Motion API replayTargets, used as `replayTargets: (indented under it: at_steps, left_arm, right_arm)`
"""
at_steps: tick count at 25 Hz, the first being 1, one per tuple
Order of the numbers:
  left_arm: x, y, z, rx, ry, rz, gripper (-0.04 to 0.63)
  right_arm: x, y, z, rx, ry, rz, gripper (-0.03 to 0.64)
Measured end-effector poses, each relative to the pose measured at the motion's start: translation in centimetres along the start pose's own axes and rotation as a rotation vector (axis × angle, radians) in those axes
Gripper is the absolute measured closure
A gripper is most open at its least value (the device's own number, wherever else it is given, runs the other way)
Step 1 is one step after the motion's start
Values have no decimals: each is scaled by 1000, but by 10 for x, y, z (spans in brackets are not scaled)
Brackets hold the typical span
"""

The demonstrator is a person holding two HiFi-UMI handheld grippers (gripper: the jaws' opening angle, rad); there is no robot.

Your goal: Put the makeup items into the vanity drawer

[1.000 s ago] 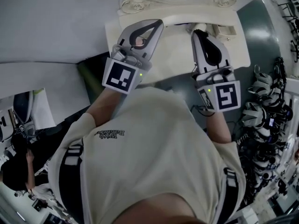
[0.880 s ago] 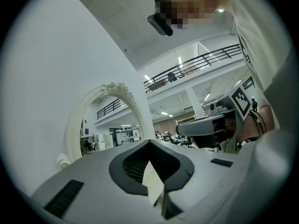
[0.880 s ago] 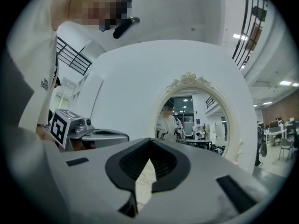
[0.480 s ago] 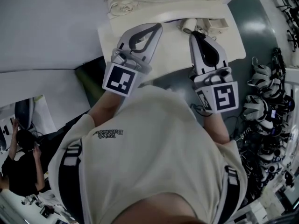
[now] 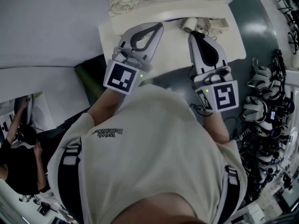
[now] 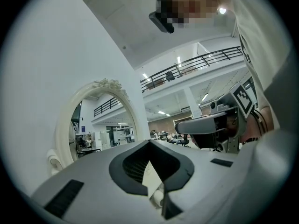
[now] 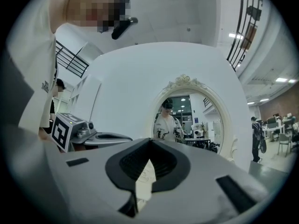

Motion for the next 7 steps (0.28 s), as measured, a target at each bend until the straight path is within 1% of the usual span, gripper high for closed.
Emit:
replayTargets:
  at_steps: [7]
  left_arm:
    - [4,-3,-6,2,-3,-18,581]
  right_arm:
    - [6,-6,-1,16,-10,-5,614]
Point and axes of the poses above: the fingertips, and each gripper's own axes: y backward along the fingers, z to its right, x out of its top, the point moved 4 cm from there along y, backward along the fingers, and after that the axes turned 9 degrees about -y, right-handed, at the moved point
